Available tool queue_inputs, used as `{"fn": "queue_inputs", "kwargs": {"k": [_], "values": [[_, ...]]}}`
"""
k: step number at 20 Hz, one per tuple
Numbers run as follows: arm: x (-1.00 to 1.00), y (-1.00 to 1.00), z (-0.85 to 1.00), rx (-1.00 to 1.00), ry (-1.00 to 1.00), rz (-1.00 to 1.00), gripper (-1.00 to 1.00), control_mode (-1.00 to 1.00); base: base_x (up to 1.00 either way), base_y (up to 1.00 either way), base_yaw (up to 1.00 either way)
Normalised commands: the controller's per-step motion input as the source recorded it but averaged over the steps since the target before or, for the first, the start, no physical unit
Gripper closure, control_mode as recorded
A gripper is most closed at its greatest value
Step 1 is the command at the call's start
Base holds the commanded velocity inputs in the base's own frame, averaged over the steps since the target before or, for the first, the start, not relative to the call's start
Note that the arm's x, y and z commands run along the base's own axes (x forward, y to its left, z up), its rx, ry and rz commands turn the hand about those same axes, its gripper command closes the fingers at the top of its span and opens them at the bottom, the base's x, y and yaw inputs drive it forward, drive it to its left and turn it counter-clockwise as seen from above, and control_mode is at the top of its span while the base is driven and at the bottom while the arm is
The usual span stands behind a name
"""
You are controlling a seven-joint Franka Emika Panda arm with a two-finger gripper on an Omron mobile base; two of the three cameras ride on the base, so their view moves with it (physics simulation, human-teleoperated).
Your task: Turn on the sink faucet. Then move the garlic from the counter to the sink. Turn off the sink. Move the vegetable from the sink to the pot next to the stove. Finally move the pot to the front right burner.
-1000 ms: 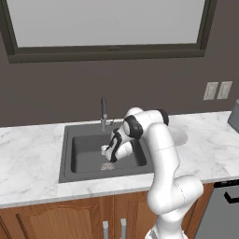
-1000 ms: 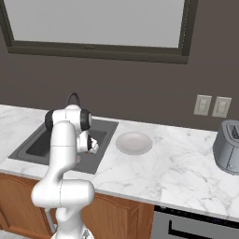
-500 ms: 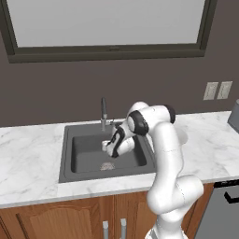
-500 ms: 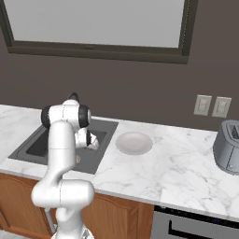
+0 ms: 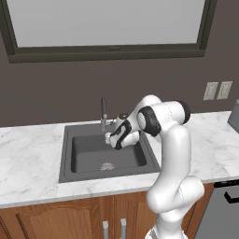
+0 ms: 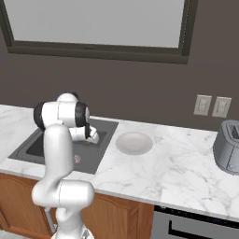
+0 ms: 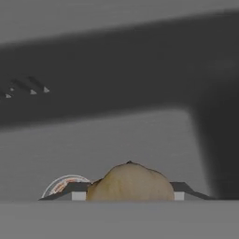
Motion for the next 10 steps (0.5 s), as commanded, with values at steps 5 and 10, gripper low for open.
{"fn": "queue_inputs", "kwargs": {"k": [5,10], "values": [[-0.35,-0.25,0.77,0.01,0.02,-0.02,1.0,-1.0,0.0,0.0,0.0],[-0.33,-0.24,0.84,0.0,0.04,-0.01,1.0,-1.0,0.0,0.0,0.0]]}}
